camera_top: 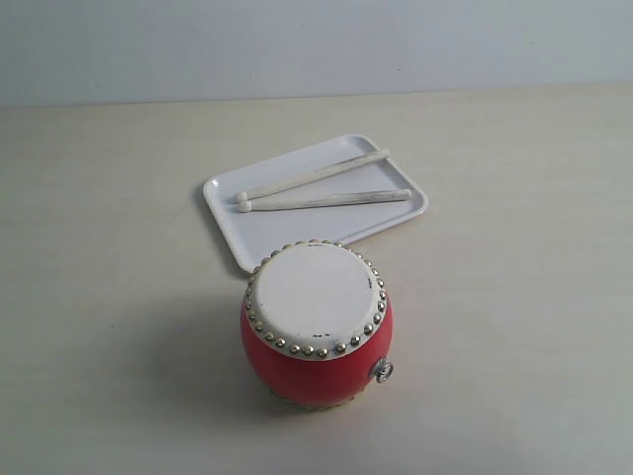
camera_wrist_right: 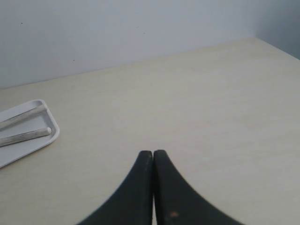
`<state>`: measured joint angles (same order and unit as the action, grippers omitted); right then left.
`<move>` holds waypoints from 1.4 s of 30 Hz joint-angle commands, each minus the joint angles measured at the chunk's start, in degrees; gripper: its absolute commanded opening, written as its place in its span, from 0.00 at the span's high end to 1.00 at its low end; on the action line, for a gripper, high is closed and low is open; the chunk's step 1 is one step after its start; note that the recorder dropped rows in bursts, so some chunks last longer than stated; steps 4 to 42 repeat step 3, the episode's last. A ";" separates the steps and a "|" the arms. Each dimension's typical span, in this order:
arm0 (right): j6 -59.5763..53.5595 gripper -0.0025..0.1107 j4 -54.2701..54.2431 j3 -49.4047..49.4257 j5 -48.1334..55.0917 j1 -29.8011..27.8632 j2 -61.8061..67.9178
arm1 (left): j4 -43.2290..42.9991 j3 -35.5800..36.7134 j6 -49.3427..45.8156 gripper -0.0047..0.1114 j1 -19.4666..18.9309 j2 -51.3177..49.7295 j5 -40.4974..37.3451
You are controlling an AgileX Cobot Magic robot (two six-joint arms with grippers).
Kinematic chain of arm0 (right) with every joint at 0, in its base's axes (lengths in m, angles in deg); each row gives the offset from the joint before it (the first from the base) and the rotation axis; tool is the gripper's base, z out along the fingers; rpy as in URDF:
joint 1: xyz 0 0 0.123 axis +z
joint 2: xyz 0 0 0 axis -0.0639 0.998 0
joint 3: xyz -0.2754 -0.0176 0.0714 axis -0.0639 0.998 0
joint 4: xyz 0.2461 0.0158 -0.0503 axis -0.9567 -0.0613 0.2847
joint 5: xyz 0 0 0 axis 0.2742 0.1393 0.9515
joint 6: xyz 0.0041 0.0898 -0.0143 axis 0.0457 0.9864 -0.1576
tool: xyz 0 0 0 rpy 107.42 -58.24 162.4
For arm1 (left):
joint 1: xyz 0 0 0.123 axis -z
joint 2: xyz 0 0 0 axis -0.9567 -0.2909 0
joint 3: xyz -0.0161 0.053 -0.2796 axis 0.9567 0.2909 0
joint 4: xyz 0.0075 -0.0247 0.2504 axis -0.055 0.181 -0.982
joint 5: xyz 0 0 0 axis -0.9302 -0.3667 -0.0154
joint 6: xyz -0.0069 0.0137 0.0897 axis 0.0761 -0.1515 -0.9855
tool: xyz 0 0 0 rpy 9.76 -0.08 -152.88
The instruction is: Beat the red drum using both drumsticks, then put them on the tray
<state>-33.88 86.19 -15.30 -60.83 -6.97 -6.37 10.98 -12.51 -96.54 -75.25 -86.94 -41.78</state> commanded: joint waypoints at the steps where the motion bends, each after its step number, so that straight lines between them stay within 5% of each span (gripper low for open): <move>1: -0.26 0.98 0.01 0.24 -0.09 -0.43 -0.36 | -0.11 0.04 -0.16 0.96 0.26 0.37 0.09; 42: -0.26 0.98 0.01 0.24 -0.09 -0.43 -0.36 | -0.11 0.04 -0.16 0.96 0.26 0.37 0.09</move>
